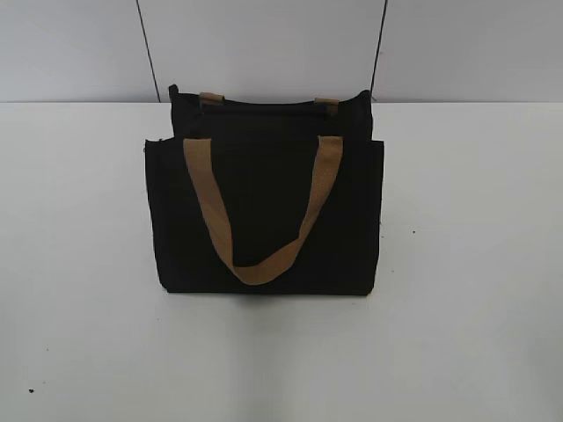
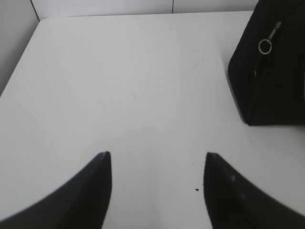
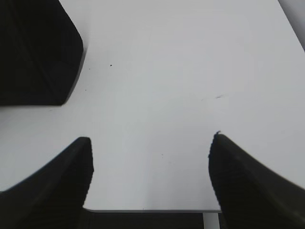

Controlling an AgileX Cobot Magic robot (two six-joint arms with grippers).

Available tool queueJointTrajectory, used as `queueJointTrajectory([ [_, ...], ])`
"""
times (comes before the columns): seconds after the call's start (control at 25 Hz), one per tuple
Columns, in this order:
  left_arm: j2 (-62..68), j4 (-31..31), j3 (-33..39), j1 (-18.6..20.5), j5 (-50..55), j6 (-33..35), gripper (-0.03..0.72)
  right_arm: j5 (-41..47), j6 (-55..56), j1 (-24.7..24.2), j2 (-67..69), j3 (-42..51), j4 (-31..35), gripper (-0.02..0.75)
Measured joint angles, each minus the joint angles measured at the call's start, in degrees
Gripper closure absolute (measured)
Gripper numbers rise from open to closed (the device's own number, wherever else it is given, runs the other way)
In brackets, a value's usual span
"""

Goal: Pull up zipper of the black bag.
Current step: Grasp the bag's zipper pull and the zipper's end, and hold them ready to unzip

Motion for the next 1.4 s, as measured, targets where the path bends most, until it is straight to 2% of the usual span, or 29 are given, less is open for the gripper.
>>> queueJointTrajectory([
  [1.16,0.0,-0.6,-0.1,0.0,-0.1,0.0,0.219,0.0,0.0,0.0,0.0,0.0,0.0,0.16],
  [1.28,0.0,-1.4,-0.9,0.0,-2.8,0.0,0.219,0.0,0.0,0.0,0.0,0.0,0.0,0.16],
  [1.4,0.0,-2.8,-1.2,0.0,-11.8,0.0,0.219,0.0,0.0,0.0,0.0,0.0,0.0,0.16],
])
